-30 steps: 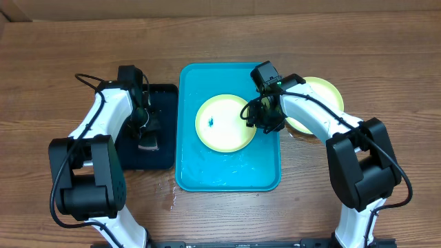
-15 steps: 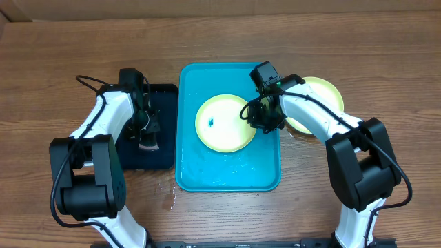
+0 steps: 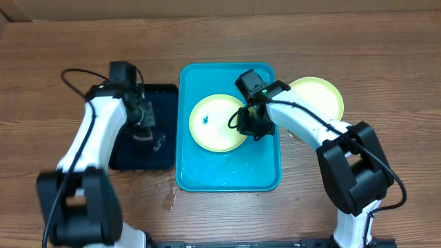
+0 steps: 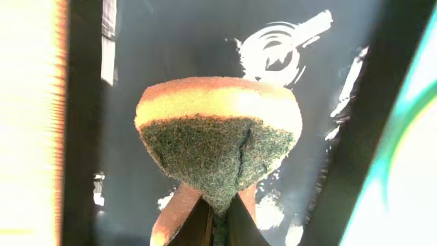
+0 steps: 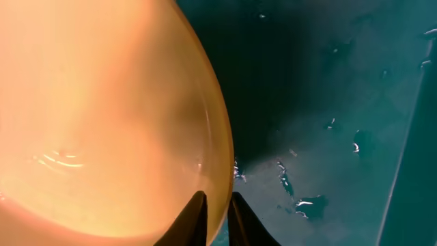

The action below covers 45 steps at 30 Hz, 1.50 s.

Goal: Clean dirty plates on tray and stack at the side

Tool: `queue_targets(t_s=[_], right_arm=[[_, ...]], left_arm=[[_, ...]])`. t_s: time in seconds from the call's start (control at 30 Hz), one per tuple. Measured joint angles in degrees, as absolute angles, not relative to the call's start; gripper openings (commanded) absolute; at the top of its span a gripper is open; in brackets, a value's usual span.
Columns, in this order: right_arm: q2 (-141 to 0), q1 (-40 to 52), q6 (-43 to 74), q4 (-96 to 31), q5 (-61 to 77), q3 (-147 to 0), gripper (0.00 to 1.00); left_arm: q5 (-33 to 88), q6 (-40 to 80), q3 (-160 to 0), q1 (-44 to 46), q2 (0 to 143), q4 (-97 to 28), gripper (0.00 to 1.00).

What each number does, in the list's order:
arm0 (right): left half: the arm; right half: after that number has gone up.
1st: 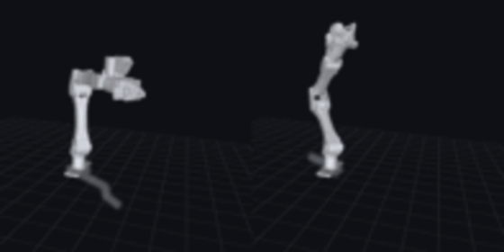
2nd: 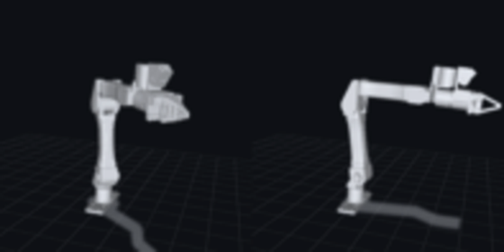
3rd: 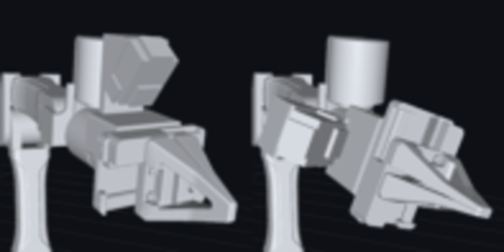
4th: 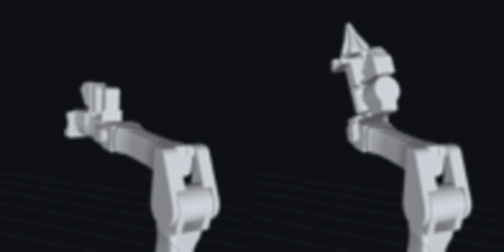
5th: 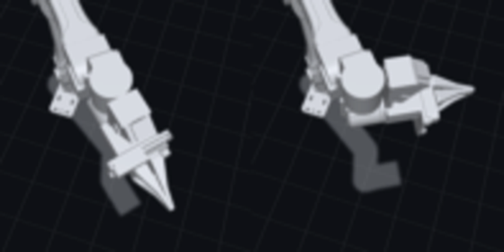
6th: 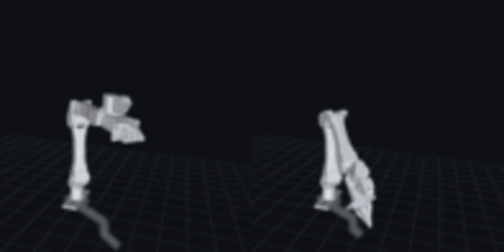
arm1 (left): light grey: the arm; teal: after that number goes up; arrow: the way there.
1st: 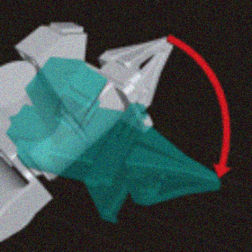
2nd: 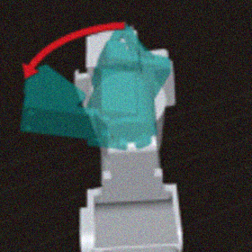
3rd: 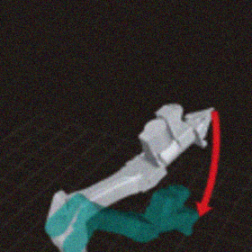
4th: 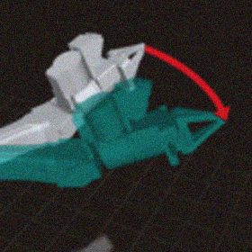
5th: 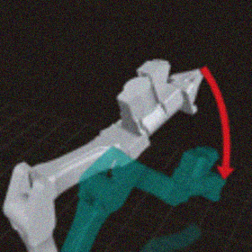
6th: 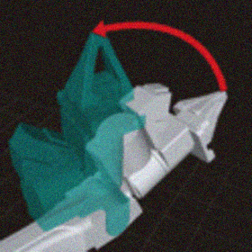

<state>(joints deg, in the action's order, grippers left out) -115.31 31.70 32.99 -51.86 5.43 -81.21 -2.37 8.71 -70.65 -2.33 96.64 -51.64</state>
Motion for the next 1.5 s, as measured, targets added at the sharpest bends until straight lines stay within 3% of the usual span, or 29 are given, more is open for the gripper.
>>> queue_targets(t_s=[0.13,0.37,0.57,0.73,0.97,1.03,1.1,1.17,1.3,1.5], right_arm=[[-115.3,32.9,33.7,-52.0,3.4,-81.2,0.04],[-115.1,33.8,34.3,-52.1,-1.7,-81.2,0.05],[-115.0,33.8,34.4,-52.1,-4.2,-81.2,0.24],[-115.0,33.8,34.5,-52.1,-4.9,-81.2,0.27],[-115.0,33.8,34.4,-52.1,-5.1,-81.2,0.38],[-115.0,33.8,34.5,-52.1,-5.2,-81.2,0.39],[-115.0,33.8,34.5,-52.1,-5.2,-81.2,0.39],[-115.0,33.8,34.5,-52.1,-5.2,-81.2,0.39],[-115.0,33.8,34.5,-52.1,-5.3,-81.2,0.39],[-115.0,33.8,34.5,-52.1,-5.3,-81.2,0.39]], left_arm=[[-2.9,8.1,-71.0,-2.3,90.5,-51.7,0.04],[-3.3,7.0,-70.7,-1.8,90.2,-50.9,0.04],[-3.3,6.8,-66.6,-0.8,90.2,-46.9,0.04],[-3.3,6.6,-62.0,-0.7,90.7,-41.5,0.04],[-3.4,5.9,-58.2,-0.7,95.8,-37.0,0.04],[-3.5,5.7,-58.2,-0.7,97.8,-36.2,0.11],[-3.5,5.7,-58.2,-0.7,99.1,-36.0,0.27],[-3.5,5.6,-58.2,-0.7,99.7,-35.9,0.32],[-3.5,5.5,-59.2,-0.7,99.7,-39.4,0.21],[-3.6,5.6,-61.6,-0.7,99.7,-41.3,0.21]])
